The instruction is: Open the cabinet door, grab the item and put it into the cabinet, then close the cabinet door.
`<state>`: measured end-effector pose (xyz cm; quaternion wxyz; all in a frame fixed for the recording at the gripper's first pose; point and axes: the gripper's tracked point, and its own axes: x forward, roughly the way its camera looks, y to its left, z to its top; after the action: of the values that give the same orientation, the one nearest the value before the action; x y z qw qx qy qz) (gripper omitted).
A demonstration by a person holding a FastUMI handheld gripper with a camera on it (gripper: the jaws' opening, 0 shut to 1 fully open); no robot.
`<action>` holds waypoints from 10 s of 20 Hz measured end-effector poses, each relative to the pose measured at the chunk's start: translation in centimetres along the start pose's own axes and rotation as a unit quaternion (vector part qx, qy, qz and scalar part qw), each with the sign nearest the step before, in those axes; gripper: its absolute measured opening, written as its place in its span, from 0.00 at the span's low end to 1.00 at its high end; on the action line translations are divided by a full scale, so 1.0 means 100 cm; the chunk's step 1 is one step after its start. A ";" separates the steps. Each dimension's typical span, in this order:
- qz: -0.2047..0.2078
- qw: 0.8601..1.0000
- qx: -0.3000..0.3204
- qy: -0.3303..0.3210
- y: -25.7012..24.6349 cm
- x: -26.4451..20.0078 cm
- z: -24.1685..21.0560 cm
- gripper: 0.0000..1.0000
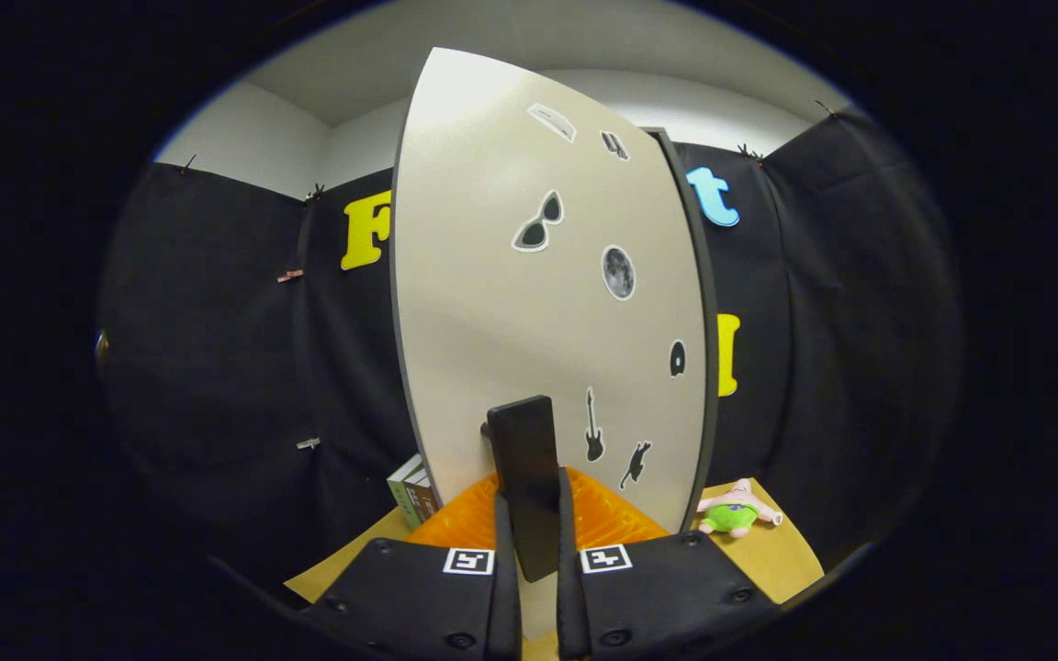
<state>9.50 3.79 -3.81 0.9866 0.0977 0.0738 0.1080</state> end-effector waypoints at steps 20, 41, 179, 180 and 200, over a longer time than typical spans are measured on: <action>-0.115 0.993 -0.017 -0.029 -0.154 -0.056 0.024 0.09; -0.089 0.993 -0.078 -0.031 -0.037 -0.118 -0.005 0.98; -0.359 0.925 -0.076 -0.096 -0.278 -0.116 0.063 0.97; -0.342 0.933 -0.063 -0.093 -0.273 -0.111 0.061 0.98; -0.214 0.974 -0.023 -0.075 -0.153 -0.055 0.036 0.95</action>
<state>7.83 -12.74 -2.88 0.9915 0.0647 0.0166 -0.1113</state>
